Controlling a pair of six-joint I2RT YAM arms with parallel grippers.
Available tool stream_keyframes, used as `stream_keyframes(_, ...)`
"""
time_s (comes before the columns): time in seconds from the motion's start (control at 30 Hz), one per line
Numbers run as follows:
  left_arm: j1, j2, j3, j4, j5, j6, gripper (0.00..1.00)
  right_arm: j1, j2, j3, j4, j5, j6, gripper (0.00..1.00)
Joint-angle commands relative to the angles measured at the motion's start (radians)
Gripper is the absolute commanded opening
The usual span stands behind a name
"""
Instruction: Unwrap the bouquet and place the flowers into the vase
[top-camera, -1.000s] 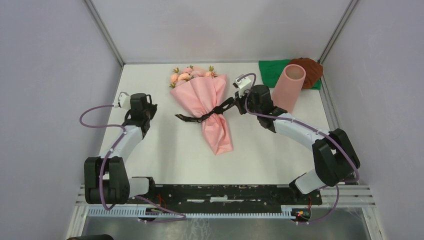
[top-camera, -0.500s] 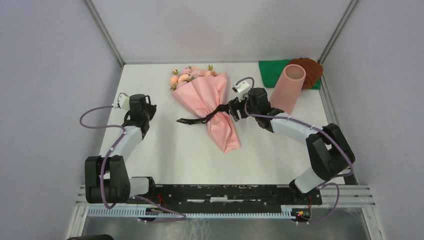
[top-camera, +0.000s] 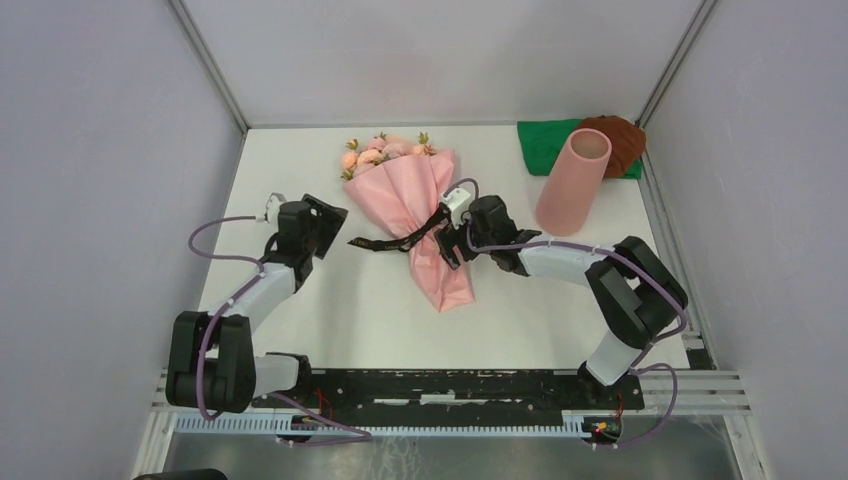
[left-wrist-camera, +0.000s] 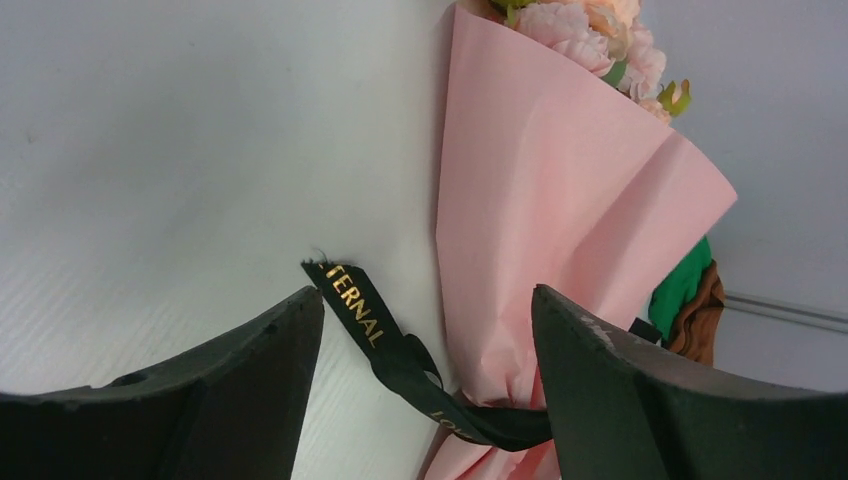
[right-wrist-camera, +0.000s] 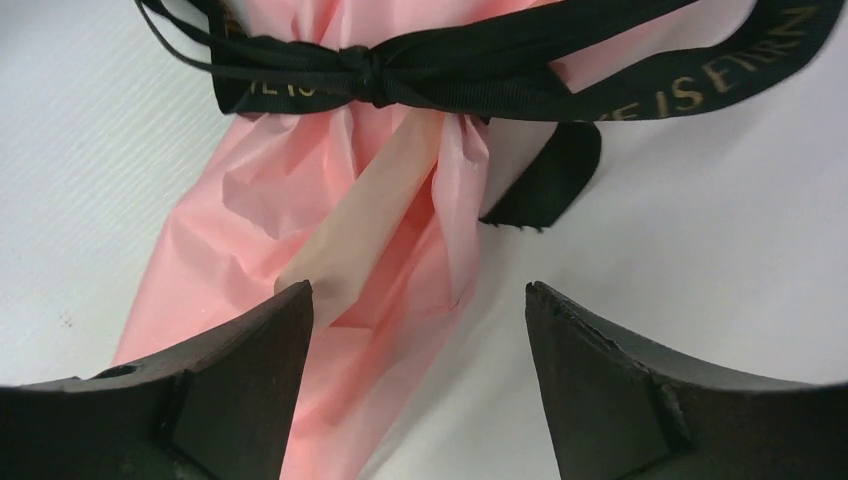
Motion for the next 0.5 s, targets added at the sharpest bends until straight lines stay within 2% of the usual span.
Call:
stream_keyframes(0.0,-0.002,-0.013,-0.050,0.092,0.044,-0.048,0.85,0.050,0.038,-0.023,0.055,-0.013,0.040,0.83)
stream_keyframes(0.1,-0.002,0.038,-0.101,0.174,0.070,-0.126,0.87,0.073,0.059,-0.017,0.066,-0.014,0.050,0.83)
stream_keyframes(0.27,-0.002,0.203,-0.179,0.416,0.182,-0.301,0.85,0.089,0.073,-0.006,0.065,-0.015,0.051,0.83)
stream_keyframes(0.33,-0.004,0.248,-0.172,0.432,0.206,-0.343,0.80,0.089,0.071,-0.007,0.060,-0.002,0.046,0.83)
stream_keyframes(0.47,-0.007,0.253,-0.167,0.418,0.206,-0.364,0.79,0.088,0.061,-0.013,0.050,0.036,0.030,0.83)
